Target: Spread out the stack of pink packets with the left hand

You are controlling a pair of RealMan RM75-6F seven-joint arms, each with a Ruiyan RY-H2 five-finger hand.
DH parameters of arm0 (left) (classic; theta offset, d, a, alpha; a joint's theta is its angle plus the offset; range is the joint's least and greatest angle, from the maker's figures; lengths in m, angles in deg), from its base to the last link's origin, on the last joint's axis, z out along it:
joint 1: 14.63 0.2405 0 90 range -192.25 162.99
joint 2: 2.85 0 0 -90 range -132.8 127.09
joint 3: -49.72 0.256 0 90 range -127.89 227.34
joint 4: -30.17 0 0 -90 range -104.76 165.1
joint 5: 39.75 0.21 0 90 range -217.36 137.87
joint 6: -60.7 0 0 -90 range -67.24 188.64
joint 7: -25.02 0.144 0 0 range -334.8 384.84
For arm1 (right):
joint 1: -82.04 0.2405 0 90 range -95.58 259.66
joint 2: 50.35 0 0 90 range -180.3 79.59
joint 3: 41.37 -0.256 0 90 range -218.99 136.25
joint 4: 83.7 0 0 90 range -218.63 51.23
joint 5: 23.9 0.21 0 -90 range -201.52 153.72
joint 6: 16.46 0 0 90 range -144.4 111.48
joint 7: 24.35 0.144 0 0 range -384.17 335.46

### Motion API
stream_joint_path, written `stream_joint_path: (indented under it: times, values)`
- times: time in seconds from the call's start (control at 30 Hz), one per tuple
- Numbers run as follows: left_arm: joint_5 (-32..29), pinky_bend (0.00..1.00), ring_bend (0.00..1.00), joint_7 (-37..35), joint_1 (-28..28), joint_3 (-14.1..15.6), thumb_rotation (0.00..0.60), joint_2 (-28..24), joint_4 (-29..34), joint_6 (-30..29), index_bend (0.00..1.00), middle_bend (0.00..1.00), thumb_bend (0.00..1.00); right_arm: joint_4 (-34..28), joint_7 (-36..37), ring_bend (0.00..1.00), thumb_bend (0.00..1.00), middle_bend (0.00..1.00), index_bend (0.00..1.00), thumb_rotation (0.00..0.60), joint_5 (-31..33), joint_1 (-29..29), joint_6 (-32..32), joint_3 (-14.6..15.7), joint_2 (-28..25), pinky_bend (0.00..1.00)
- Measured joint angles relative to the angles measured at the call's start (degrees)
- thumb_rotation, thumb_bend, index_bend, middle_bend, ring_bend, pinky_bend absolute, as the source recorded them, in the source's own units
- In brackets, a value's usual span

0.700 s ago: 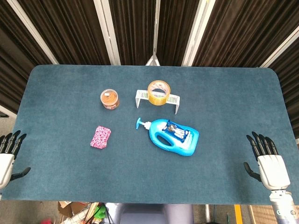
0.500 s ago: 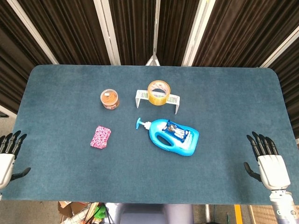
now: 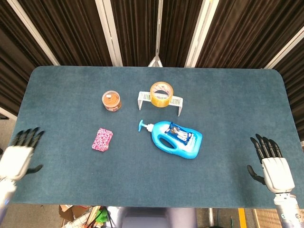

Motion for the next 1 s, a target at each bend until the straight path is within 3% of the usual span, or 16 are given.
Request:
stream_joint_path:
  times: [0.13,0.43,0.73,1.0]
  values:
    - [-10.44,0.0,0.0,8.71,-7.21,-2.93,0.6,1.8,1.13,8.5,0.0,0.0,0.15,-0.08,0.75,0.0,0.36,0.0,0.0,0.6,0.24,-0.01,-0.09,-0.07,-0.31,0.09]
    - [-31.56,0.0,0.0,25.95,-21.38,-6.29,0.6,11.97,-1.82,15.66,0.0,0.0,0.15,-0.23,1.77,0.0,0.36,0.0,0.0,0.6,0.15,0.1,-0.43,0.08,-0.53,0.09]
    - [-44.52,0.0,0.0,35.45,-31.12,-5.62,0.6,20.76,-6.19,16.65,0.0,0.0,0.15,-0.4,2.63,0.0,0.36,0.0,0.0,0.6,0.11,0.14,-0.55,0.14,-0.82,0.09]
    - [-50.59,0.0,0.0,39.27,-36.15,-3.75,0.6,24.68,-8.02,15.34,0.0,0.0,0.15,-0.45,2.89,0.0,0.36,0.0,0.0,0.6,0.17,0.17,-0.6,0.12,-0.9,0.09]
